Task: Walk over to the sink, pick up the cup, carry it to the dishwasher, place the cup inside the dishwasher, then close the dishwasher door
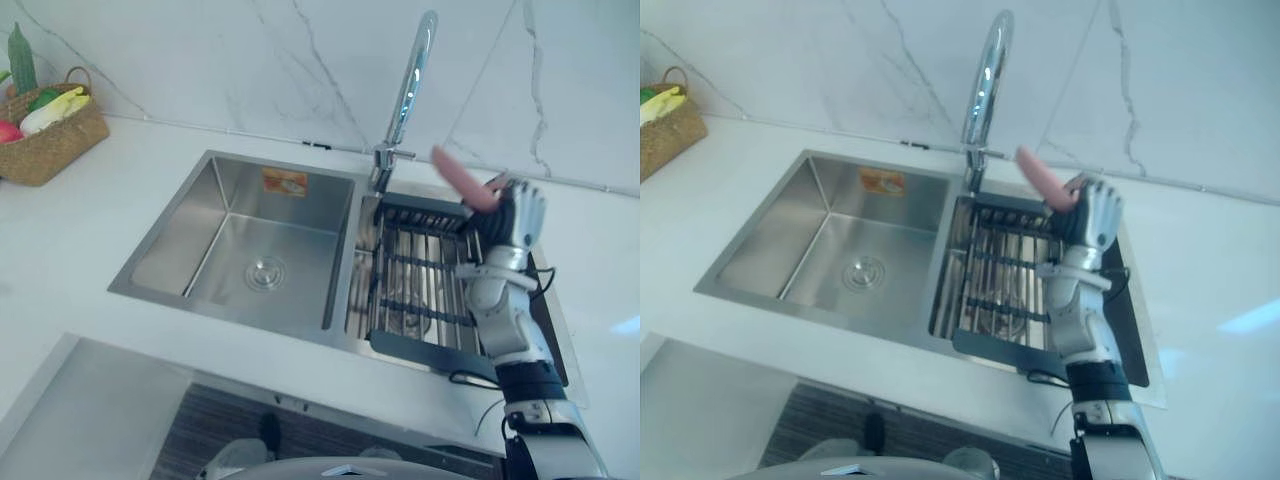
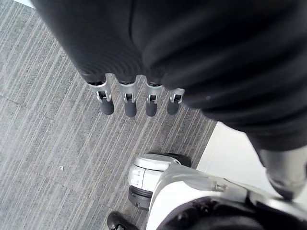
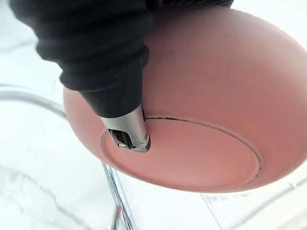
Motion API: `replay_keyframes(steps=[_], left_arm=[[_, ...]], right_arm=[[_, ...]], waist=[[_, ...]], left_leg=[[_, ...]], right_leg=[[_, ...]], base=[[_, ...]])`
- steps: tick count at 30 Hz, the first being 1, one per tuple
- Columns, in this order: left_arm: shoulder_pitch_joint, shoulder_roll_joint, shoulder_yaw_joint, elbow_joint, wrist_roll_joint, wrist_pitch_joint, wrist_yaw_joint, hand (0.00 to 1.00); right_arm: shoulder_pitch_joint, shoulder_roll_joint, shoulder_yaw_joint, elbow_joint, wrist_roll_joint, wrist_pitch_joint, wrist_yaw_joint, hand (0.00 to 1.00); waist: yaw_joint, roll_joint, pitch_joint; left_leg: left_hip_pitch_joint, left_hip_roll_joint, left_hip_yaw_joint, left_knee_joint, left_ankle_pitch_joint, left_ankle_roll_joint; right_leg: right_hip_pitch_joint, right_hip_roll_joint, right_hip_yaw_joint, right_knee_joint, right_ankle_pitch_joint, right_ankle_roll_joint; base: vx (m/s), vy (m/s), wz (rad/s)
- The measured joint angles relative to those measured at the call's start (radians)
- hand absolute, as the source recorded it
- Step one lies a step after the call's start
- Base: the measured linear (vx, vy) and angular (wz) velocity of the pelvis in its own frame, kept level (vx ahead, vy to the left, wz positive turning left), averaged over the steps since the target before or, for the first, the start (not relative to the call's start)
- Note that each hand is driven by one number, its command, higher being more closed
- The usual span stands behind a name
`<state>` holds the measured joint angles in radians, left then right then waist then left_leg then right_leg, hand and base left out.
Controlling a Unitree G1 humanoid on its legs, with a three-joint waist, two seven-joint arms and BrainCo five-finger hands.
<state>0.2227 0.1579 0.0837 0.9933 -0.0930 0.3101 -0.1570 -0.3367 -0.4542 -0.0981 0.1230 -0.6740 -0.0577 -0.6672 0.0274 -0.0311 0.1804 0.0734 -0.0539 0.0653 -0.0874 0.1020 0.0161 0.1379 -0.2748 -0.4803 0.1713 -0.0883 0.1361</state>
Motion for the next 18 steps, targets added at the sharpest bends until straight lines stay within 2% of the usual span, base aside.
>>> replay_keyframes(steps=[7,9,12,18], left_arm=[[0.0,0.0,0.0,0.001,0.018,-0.002,0.0,0.0],[0.001,0.001,0.0,0.001,0.019,-0.002,0.0,0.0],[0.006,0.001,-0.001,0.001,0.019,-0.002,0.001,0.0],[0.007,0.025,-0.02,0.004,0.02,0.001,0.0,0.0]], right_arm=[[-0.035,-0.025,-0.005,-0.115,-0.001,-0.006,-0.019,1.0],[-0.037,-0.026,-0.005,-0.122,-0.003,-0.006,-0.017,1.0],[-0.037,-0.029,-0.005,-0.153,-0.033,-0.005,-0.011,1.0],[0.008,-0.084,-0.035,-0.158,-0.134,-0.014,0.01,1.0]], waist=[[0.01,0.0,-0.015],[0.012,-0.003,-0.019],[0.011,-0.005,-0.029],[0.004,-0.033,-0.051]], left_leg=[[0.007,0.008,0.001,0.0,-0.002,-0.005],[0.013,0.01,0.004,0.0,-0.002,-0.005],[0.012,0.012,0.014,0.0,0.0,-0.008],[0.011,0.012,0.031,0.0,0.005,-0.009]], right_leg=[[0.0,0.007,0.017,0.015,0.002,-0.018],[-0.002,0.008,0.03,0.024,-0.008,-0.034],[-0.012,0.008,0.036,0.026,-0.014,-0.035],[-0.037,0.004,0.069,0.047,-0.023,-0.031]], base=[[0.01,-0.017,-0.01],[-0.04,-0.005,-0.04],[-0.06,-0.002,-0.09],[-0.03,-0.001,-0.11]])
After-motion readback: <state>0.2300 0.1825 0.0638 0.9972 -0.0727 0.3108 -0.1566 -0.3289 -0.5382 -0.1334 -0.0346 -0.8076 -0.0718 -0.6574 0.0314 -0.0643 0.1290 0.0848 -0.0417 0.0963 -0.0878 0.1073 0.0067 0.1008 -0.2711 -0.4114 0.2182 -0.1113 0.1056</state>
